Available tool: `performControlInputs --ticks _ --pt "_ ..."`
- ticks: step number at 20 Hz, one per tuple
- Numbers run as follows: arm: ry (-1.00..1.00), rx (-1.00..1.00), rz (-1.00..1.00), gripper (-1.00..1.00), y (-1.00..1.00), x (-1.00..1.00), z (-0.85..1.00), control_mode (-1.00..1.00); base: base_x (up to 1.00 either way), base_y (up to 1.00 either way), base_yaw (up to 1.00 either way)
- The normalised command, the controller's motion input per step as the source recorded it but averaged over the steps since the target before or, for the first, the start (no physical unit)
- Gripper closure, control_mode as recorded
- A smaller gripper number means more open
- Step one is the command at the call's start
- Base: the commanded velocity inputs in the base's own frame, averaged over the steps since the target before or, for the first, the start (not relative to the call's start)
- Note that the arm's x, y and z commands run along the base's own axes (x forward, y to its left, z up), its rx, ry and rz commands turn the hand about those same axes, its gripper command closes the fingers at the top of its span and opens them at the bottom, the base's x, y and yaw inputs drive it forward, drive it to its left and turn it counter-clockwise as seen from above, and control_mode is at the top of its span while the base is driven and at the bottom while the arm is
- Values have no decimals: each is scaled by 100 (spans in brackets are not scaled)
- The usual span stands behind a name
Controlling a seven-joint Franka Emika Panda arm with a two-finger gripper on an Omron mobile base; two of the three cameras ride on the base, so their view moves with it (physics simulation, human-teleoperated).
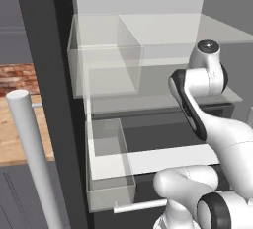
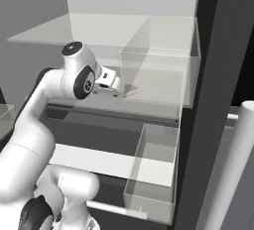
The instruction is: Take the cakes from the fridge and place them on the empty tray on the dining counter.
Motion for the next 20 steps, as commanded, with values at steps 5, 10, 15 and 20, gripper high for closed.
performControlInputs --ticks 5,10,15,20 --pt "-6 0 0 -100 -7 48 -32 -100 0 0 0" --pt "-5 0 0 -100 -4 52 -26 -100 0 0 0" --pt "-1 0 0 -100 -14 55 -19 -100 0 0 0" --pt "0 0 0 -100 -14 54 -17 -100 0 0 0"
